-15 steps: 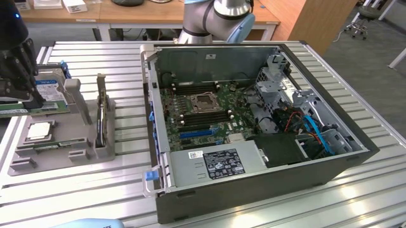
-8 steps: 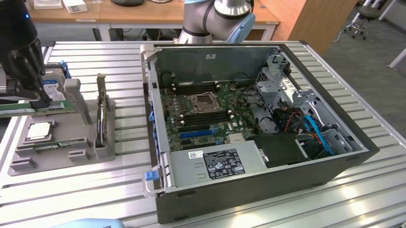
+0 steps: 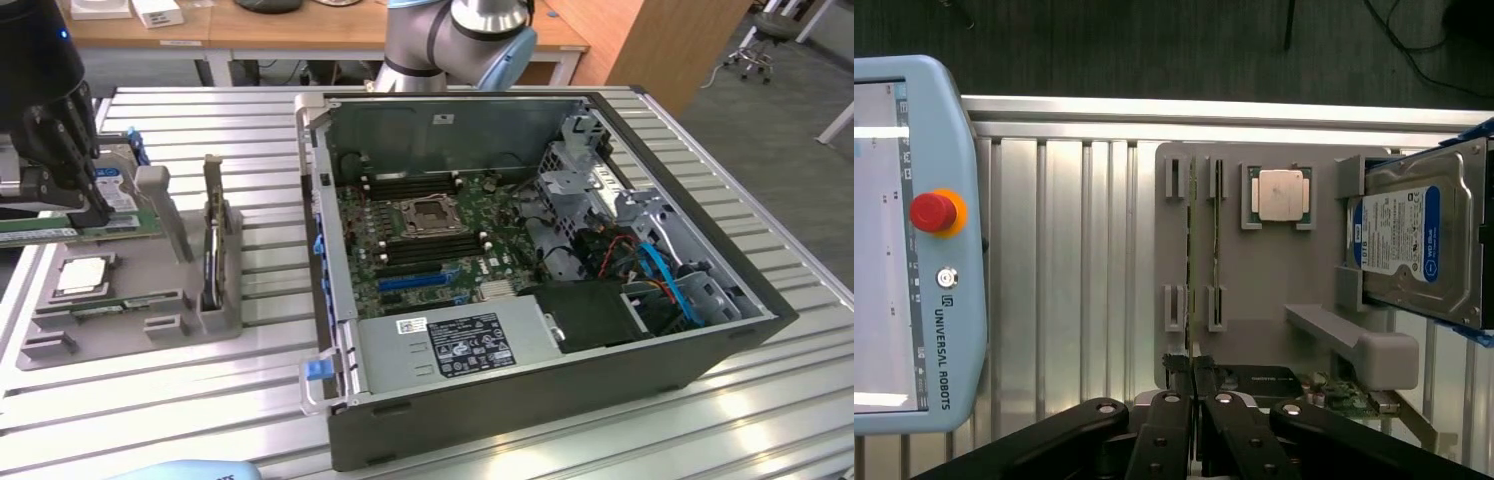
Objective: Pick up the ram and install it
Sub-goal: 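Pick up the ram and move it above insertion slot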
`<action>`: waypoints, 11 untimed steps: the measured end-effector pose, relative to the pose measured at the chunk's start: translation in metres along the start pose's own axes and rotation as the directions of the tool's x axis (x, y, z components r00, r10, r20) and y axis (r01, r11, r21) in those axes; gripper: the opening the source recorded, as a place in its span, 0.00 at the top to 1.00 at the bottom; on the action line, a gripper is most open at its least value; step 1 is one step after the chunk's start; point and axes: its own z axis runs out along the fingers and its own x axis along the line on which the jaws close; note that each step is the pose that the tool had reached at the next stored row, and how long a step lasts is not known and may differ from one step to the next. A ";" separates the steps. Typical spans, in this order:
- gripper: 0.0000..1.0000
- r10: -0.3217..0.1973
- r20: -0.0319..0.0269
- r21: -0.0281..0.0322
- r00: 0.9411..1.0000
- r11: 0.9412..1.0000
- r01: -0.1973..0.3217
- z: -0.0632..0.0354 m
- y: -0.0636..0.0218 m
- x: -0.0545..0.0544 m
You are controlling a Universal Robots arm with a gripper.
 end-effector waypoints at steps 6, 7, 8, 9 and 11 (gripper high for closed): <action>0.88 0.000 0.000 0.000 1.000 1.000 0.000 -0.0055 -0.0004 0.000; 0.88 0.000 0.000 -0.001 1.000 1.000 0.000 -0.0075 -0.0004 0.000; 0.88 0.000 0.000 0.000 1.000 1.000 0.000 -0.0098 -0.0004 0.000; 0.88 0.000 0.000 0.000 1.000 1.000 0.000 -0.0120 -0.0004 0.000; 0.88 0.000 0.000 0.000 1.000 1.000 0.000 -0.0165 -0.0004 0.000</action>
